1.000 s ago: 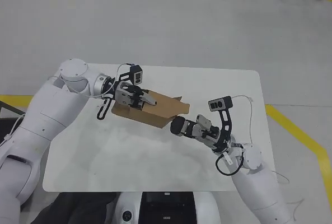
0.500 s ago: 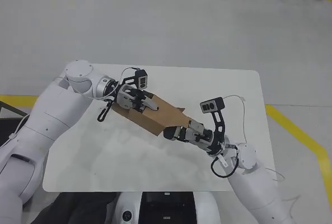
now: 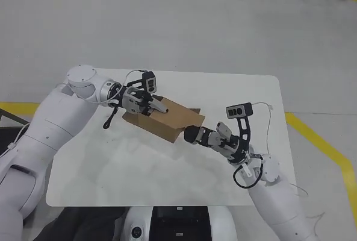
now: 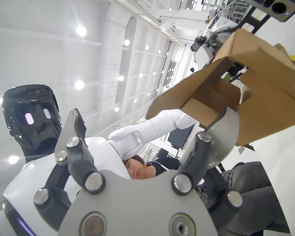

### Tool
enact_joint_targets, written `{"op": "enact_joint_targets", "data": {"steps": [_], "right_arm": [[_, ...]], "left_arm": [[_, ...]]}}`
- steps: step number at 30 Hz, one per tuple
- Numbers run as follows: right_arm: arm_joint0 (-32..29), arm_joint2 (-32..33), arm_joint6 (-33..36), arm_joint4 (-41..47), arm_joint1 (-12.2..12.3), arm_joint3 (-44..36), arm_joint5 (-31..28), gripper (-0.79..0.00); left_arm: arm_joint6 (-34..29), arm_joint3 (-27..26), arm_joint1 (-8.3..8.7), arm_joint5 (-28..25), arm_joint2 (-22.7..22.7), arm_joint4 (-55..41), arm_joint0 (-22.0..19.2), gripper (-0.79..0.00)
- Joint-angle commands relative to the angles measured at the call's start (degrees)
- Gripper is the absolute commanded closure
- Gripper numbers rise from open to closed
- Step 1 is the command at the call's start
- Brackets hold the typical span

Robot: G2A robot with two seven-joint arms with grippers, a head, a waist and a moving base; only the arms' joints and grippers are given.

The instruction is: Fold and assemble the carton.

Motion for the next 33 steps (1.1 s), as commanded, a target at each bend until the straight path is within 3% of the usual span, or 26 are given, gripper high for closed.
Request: {"op": "enact_joint_targets", "data": {"steps": [1, 8, 14, 33], "right_arm": [[-0.31, 1.05, -0.44, 0.32, 0.12, 0.09, -0.22, -0.785], [0.54, 4.41, -3.02, 2.48, 0.28, 2.77, -1.5, -0.785], [3.24, 3.5, -4.32, 3.98, -0.18, 6.41, -1.72, -0.785], [3.53, -0.6, 6.01, 10.98, -0.72, 7.19, 3.49, -0.785]], "left_arm": [[0.0, -0.4, 0.36, -0.01, 0.08, -0.65, 0.09, 0.0], [0.0, -3.31, 1.59, 0.25, 1.4, -3.31, 0.78, 0.0], [0.0, -5.33, 2.36, 0.5, 3.84, -3.6, 0.72, 0.0], [0.0, -0.61, 1.87, -0.75, 7.54, -8.49, -1.95, 0.0]]}}
